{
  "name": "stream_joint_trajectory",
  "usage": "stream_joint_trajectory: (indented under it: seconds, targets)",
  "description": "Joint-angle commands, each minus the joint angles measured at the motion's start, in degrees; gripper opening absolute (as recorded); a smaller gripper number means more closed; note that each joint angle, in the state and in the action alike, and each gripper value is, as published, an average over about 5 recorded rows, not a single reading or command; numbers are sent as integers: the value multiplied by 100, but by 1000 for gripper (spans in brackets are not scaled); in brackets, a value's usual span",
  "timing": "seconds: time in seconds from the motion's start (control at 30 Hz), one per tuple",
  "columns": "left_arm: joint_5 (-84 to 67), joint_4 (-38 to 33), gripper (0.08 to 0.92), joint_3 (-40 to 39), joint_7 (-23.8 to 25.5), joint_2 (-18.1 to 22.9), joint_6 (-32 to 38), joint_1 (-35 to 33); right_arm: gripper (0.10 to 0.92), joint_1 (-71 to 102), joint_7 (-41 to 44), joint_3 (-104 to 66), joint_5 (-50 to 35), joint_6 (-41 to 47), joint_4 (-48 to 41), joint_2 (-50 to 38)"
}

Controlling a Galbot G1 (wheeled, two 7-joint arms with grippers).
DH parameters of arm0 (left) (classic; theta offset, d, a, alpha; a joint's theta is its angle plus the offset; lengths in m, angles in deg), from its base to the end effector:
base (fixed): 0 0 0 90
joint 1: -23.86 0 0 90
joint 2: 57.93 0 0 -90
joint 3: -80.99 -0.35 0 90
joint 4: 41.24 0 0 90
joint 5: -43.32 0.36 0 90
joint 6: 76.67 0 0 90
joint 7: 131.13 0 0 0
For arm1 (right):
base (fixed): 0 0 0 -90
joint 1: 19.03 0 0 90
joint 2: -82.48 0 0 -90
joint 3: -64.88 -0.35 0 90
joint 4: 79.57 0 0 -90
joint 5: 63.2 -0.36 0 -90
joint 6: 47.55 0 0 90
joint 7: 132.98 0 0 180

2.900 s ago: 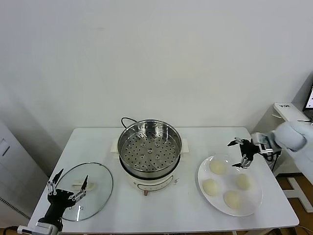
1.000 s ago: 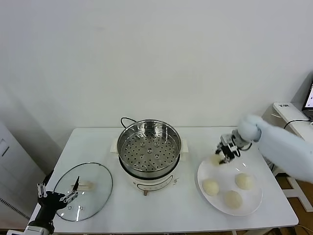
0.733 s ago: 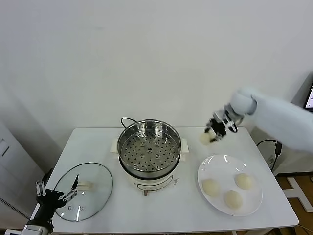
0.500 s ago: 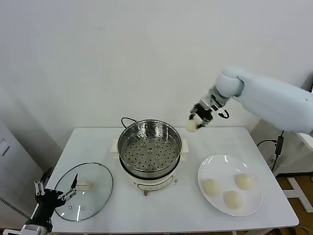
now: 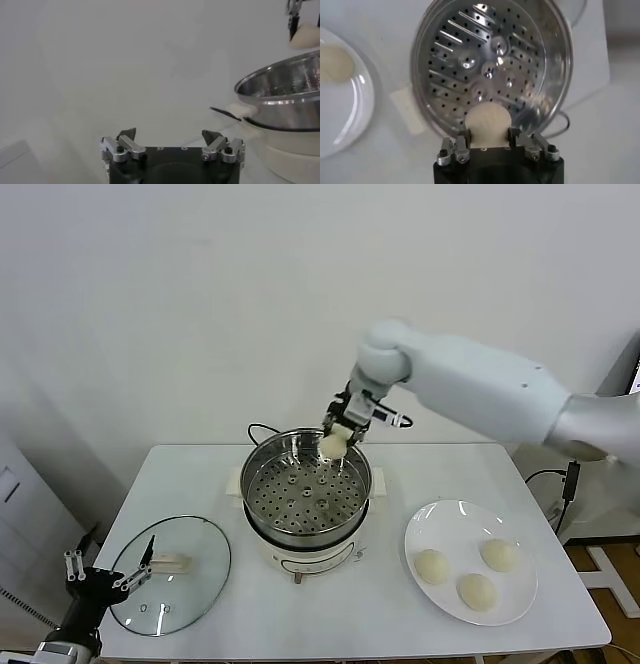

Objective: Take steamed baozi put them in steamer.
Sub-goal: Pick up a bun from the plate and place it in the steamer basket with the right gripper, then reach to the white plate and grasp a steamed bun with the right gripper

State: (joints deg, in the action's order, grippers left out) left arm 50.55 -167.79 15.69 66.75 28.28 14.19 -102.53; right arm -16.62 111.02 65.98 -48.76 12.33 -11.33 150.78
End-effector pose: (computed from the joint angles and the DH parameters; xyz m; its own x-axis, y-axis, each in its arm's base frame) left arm 0.1360 0.1295 -0.2584 -0.9985 -0.0109 0.0539 0.0126 0.9086 0.4174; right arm 0.5720 0.1318 -0.0305 -0.2229 -0.2510 0.9420 -0.1528 -0.9453 -0.2881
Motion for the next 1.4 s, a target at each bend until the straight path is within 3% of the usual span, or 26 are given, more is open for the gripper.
stream_joint_trajectory:
  seconds: [0.03,0.33,0.47,0.6,0.77,0.9,1.17,1.27,1.4]
  targets:
    - [-51,13,823,70,4,-49,-8,-7,486,819,-107,-517,1063,-839,-643,665]
    - [-29,91,823,38,12,-34,-2,17,471,1180,-192,-861,1608,-1031,-1236,956]
    - [-25,100,823,43,12,-40,-5,25,500,1247,-283,-972,1673,-1045,-1374,1032]
    - [-13,112,823,34,12,-31,-1,27,548,1255,-319,-1068,1604,-1021,-1401,1060]
    - [-9,94,823,39,14,-42,0,23,682,984,-255,-1049,1100,-792,-1207,928]
    - [6,90,823,28,15,-29,7,26,783,521,-126,-828,-15,-20,-925,660]
    - [13,55,823,26,14,-33,13,29,822,-1233,157,1185,-4315,3437,-708,-464]
    - [21,36,823,3,10,-15,6,55,823,-1609,438,1807,-4858,3954,-1017,-812]
    - [31,3,823,-21,6,7,2,66,823,-1520,597,2054,-4795,4189,-1048,-1384]
